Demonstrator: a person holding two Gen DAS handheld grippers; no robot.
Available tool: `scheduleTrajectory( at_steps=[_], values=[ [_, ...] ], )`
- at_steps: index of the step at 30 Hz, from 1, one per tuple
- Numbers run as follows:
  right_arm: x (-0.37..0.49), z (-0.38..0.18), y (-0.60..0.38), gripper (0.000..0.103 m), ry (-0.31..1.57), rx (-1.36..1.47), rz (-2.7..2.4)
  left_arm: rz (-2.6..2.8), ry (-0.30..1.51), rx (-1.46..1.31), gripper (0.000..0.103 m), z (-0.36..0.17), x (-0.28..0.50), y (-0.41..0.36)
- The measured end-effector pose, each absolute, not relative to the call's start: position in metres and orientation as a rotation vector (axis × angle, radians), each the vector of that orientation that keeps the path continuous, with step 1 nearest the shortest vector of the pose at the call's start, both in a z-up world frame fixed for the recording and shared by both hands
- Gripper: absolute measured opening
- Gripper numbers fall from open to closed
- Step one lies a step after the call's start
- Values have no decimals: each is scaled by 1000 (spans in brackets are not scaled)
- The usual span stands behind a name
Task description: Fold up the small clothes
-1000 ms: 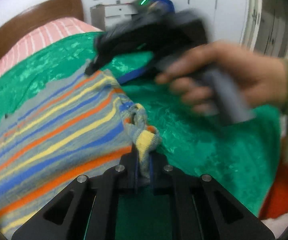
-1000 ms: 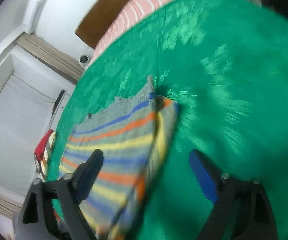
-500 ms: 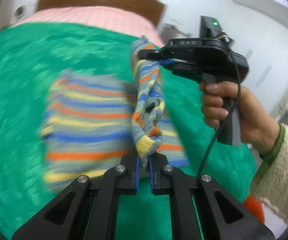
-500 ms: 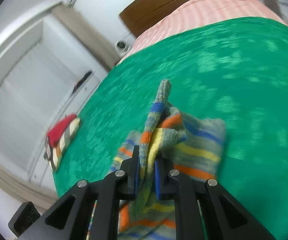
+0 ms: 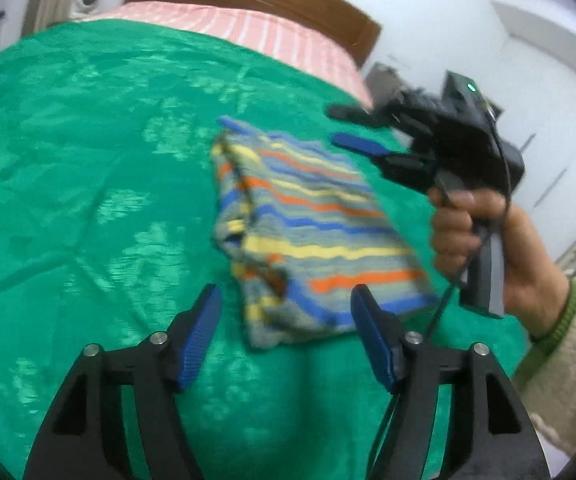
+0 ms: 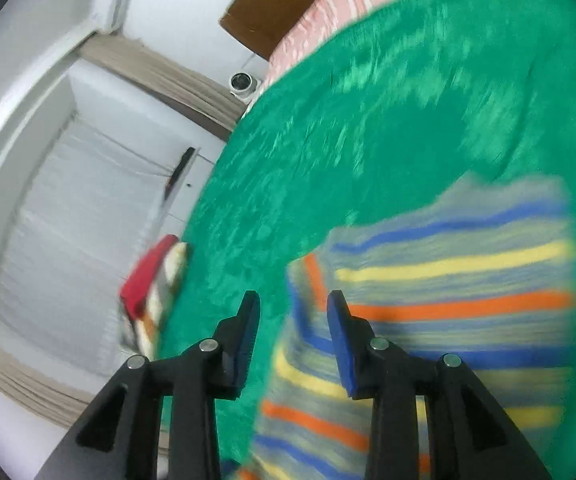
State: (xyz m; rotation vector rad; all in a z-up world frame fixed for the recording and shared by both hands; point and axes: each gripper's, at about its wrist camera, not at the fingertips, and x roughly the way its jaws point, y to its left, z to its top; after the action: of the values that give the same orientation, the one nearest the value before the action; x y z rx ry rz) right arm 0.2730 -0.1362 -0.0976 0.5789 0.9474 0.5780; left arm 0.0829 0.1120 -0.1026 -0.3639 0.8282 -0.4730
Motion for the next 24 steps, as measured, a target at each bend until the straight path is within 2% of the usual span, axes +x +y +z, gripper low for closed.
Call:
scheduleTrajectory(
  at_steps=[2,5,8,10,11,13,16,17,18,19,20,21,22,24],
  values=[
    [249,-74,-152,36,917,390,551,-472,833,-361,65,-101,87,106],
    [203,-57,-163,36,886,197,568,-398,882,-307,7,-111,106,93],
    [151,-80,-161,35,912,77,627,-332,917,-327,6,-125,114,96],
    [133,-127,-158,32,1067,7,562,-324,931,-330,6,-128,114,97],
    [120,-143,-163,32,1051,25,525,-317,939,-320,7,-128,112,98],
    [110,-141,-171,27,1009,43,502,-307,946,-292,11,-125,105,99],
    [109,-137,-184,20,1024,115,463,-289,962,-268,24,-121,99,103],
    [106,-134,-188,20,1023,128,456,-279,961,-252,33,-117,95,103],
    [101,-129,-191,25,1012,122,435,-262,950,-228,47,-113,91,104],
    [96,-125,-192,34,1002,107,406,-239,938,-200,57,-109,87,104],
    [89,-120,-194,41,985,95,384,-213,919,-170,74,-103,80,104],
    [79,-116,-197,60,954,98,375,-193,894,-146,82,-97,75,105],
    [72,-112,-199,74,925,104,366,-180,874,-129,84,-93,70,105],
    [54,-105,-206,78,853,110,324,-159,859,-98,87,-88,65,104]
  ],
)
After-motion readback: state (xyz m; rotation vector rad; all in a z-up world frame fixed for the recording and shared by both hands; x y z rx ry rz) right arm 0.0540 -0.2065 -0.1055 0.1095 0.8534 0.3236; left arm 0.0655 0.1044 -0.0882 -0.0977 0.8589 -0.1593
